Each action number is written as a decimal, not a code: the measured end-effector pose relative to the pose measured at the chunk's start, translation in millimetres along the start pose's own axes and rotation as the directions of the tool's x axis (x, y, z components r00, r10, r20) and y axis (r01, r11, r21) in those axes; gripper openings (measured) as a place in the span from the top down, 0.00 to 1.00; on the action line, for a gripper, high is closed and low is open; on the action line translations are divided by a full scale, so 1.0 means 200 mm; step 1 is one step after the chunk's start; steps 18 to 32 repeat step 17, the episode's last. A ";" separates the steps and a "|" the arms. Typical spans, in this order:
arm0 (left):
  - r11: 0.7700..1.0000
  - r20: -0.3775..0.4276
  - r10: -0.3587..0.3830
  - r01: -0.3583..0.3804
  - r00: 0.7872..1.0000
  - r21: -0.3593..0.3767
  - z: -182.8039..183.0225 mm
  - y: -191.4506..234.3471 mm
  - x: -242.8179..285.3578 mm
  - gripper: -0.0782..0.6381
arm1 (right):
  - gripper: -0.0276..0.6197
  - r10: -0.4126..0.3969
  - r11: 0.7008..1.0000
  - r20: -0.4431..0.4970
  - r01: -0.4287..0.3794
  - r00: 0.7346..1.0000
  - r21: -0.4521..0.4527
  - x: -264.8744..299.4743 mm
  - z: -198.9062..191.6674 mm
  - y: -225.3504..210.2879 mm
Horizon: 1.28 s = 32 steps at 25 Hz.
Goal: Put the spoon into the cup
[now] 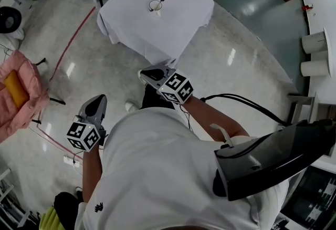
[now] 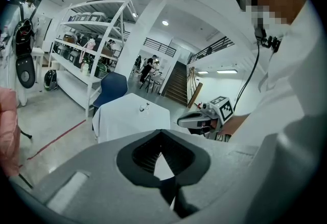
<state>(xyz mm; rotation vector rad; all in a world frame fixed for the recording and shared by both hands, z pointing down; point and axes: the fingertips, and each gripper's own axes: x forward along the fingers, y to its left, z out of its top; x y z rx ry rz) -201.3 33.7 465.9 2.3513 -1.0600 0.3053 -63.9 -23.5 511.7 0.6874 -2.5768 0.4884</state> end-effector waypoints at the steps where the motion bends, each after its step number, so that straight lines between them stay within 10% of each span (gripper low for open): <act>1: 1.000 -0.001 -0.001 0.001 1.000 -0.001 0.00 0.01 0.01 0.88 | 0.95 -0.001 1.000 -0.002 0.001 1.000 0.001 0.00 0.00 -0.01; 32: 1.000 -0.035 0.003 -0.003 0.999 0.004 0.19 0.13 0.28 0.88 | 0.95 -0.007 0.999 -0.007 0.008 1.000 0.035 0.06 0.06 -0.35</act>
